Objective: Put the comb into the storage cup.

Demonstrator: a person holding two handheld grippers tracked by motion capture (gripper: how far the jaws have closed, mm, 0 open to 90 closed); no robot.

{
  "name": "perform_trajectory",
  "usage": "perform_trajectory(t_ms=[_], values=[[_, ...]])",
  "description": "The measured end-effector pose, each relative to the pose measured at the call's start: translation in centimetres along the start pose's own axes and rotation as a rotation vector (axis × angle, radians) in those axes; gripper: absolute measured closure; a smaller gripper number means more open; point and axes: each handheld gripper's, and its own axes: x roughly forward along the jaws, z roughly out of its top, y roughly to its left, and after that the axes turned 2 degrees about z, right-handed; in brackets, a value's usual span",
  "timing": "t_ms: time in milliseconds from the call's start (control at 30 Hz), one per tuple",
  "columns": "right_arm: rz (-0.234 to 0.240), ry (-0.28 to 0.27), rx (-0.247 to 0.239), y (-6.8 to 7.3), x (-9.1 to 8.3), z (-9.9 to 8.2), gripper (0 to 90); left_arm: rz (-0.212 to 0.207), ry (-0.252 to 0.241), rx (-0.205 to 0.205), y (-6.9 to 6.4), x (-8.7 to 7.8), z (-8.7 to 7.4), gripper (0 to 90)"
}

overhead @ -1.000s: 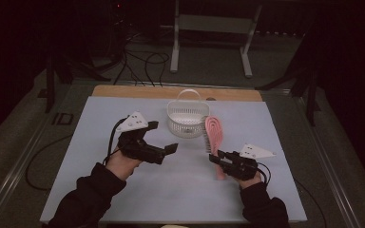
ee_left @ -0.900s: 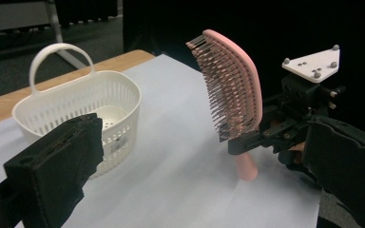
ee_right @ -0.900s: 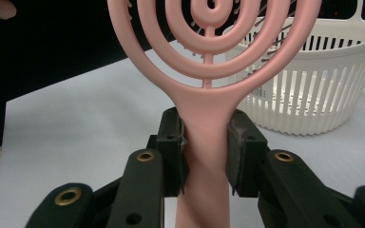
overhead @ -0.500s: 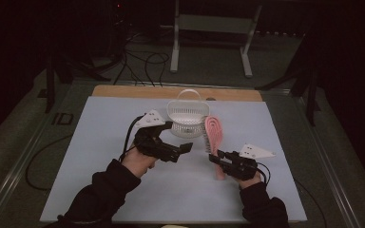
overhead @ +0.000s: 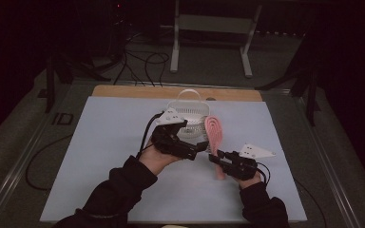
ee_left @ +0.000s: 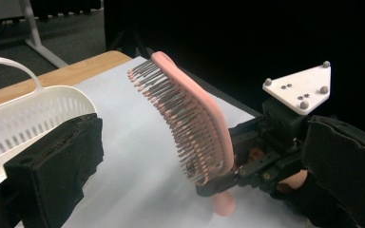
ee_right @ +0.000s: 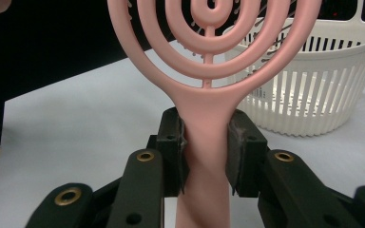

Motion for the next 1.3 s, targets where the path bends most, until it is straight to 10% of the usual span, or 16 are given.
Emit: perform_trajectory(t_ms=[467,1300], values=[[0.001,-0.004,-0.002,0.0,0.0,0.0,70.5,0.048,0.0,-0.109,0.2,2.5,0.3,1.1],[-0.015,-0.004,-0.007,-0.1,0.0,0.1,70.5,0.067,0.031,-0.229,-0.1,5.6,0.9,40.1]])
